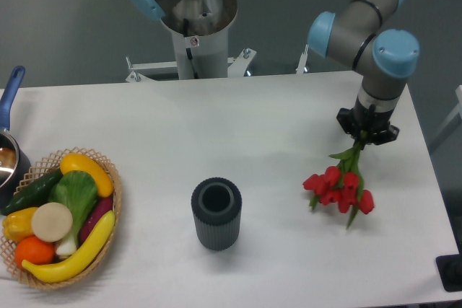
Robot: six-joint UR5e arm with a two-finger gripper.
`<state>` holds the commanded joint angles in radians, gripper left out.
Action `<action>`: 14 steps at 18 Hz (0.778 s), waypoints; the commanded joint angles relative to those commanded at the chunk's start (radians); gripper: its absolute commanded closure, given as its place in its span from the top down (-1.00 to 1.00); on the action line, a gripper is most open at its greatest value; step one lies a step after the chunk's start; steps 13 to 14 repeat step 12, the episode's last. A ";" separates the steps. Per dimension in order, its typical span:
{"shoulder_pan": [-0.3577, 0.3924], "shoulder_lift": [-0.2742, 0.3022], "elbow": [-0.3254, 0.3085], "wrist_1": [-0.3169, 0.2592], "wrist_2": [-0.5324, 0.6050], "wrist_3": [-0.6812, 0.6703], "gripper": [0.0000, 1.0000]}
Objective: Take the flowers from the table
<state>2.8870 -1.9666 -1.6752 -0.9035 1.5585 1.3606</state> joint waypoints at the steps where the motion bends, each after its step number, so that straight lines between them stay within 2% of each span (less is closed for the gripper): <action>1: -0.002 0.003 0.009 -0.002 0.000 0.000 -0.88; 3: -0.002 0.005 0.025 -0.017 0.000 -0.006 -0.88; 8: 0.000 0.014 0.097 -0.124 0.000 -0.005 -0.89; 14: 0.002 0.014 0.098 -0.124 0.000 -0.005 -0.90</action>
